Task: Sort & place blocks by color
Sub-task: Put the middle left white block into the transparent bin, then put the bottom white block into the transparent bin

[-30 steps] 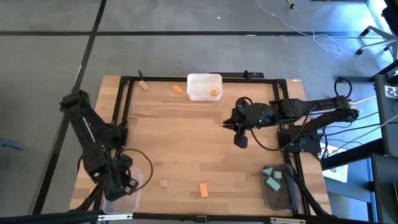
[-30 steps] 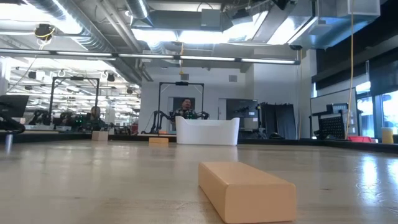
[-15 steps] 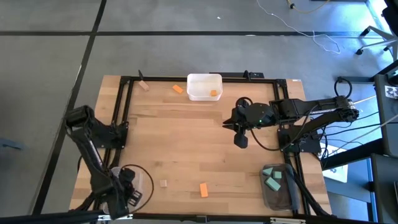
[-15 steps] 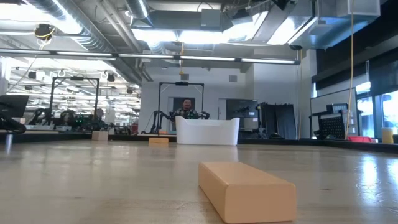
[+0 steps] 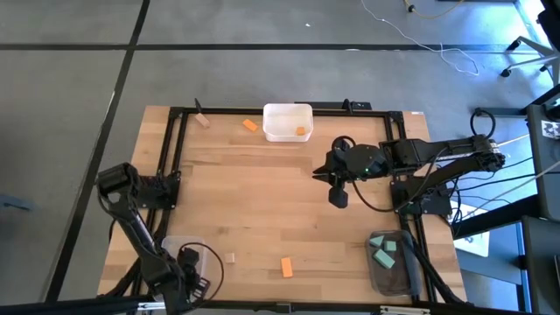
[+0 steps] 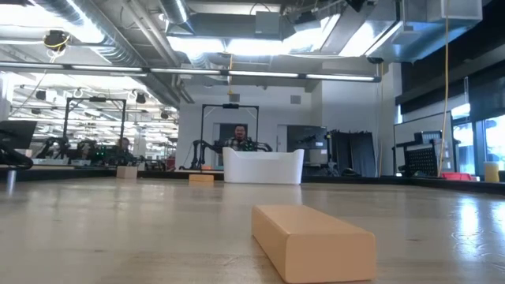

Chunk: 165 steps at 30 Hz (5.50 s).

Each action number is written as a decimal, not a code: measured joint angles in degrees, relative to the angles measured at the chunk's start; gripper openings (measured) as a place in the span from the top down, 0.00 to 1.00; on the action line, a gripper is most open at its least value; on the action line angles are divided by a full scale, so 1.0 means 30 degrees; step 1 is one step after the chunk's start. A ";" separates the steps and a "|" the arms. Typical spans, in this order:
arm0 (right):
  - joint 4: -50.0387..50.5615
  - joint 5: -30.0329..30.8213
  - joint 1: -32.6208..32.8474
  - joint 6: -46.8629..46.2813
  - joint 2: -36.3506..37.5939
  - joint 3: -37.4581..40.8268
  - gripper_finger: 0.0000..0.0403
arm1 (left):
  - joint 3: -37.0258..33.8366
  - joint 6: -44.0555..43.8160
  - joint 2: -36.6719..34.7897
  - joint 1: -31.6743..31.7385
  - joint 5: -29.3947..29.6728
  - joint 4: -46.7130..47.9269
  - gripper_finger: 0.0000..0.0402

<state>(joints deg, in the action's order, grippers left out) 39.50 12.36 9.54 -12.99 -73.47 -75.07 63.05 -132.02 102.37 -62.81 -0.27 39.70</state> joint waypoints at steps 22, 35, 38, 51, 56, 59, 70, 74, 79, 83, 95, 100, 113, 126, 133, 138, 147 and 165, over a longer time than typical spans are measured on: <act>-0.0241 0.0015 0.0000 -0.0033 0.0000 0.0000 0.85 | 0.0007 -0.0833 -0.2642 0.0314 0.2386 0.1676 0.55; -0.0179 -0.1422 -0.0349 0.0761 0.0000 0.0000 0.85 | 0.0010 0.7950 -0.7957 0.2708 0.6998 0.4328 0.54; -0.0128 -0.1494 -0.0602 0.0412 0.0000 0.0000 0.85 | 0.0015 1.1482 -0.8116 0.3887 0.7943 0.3363 0.54; -0.0125 -0.1495 -0.1151 0.1455 0.0000 0.0000 0.85 | 0.0015 2.2677 -0.6848 0.6583 0.5510 0.1071 0.54; -0.0128 -0.1494 -0.1144 0.1523 0.0000 0.0000 0.85 | 0.0015 2.4896 -0.5190 0.7231 0.3896 0.0696 0.54; -0.0128 -0.1494 -0.1144 0.1523 0.0000 0.0000 0.85 | 0.0015 2.6124 -0.4189 0.7287 0.3167 0.0102 0.54; -0.0128 -0.1494 -0.1144 0.1513 0.0000 0.0000 0.85 | 0.0029 2.8106 -0.1217 0.7272 0.1892 -0.1887 0.54; -0.0128 -0.1494 -0.1144 0.1513 0.0000 0.0000 0.85 | 0.0029 2.8076 -0.0804 0.7272 0.1978 -0.1919 0.54; -0.0128 -0.1494 -0.1144 0.1512 0.0000 0.0000 0.85 | 0.0029 2.8151 -0.0742 0.7272 0.2577 -0.1907 0.54; -0.0128 -0.1494 -0.1144 0.1508 0.0000 0.0000 0.85 | 0.0029 2.8200 -0.0707 0.7346 0.2708 -0.1837 0.54; -0.0128 -0.1486 -0.1141 0.1498 0.0000 0.0003 0.85 | 0.0036 2.8565 -0.0241 0.7571 0.2093 -0.1734 0.54; -0.0128 -0.1486 -0.1137 0.1450 0.0007 0.0007 0.85 | 0.0071 2.8634 0.0354 0.7473 0.1907 -0.2515 0.54; -0.0121 -0.1483 -0.1137 0.1541 0.0007 0.0007 0.85 | -0.0093 2.8708 0.0983 0.7719 0.1897 -0.2794 0.57; -0.0128 -0.1479 -0.1137 0.1515 0.0007 0.0013 0.85 | 0.0042 2.8525 0.1211 0.7877 0.0840 -0.3464 0.69; -0.0128 -0.1482 -0.1137 0.1435 0.0007 0.0015 0.85 | -0.0066 2.6551 -0.0202 0.8183 0.0508 -0.3043 0.69; -0.0129 -0.1479 -0.1137 0.1450 0.0007 0.0015 0.85 | -0.0044 2.4296 -0.2346 0.8092 0.0991 -0.2002 0.69; -0.0136 -0.1479 -0.1137 0.1490 0.0007 0.0015 0.85 | -0.0022 1.8794 -0.6183 0.5730 0.1250 0.2280 0.69; -0.0179 -0.1485 -0.1137 0.1891 0.0007 0.0015 0.85 | 0.0007 0.7920 -0.3876 -0.0103 0.2900 0.5991 0.69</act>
<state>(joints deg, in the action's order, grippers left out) 38.96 7.90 6.13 -7.32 -73.45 -75.02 63.07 -108.26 90.74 -63.12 8.43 57.68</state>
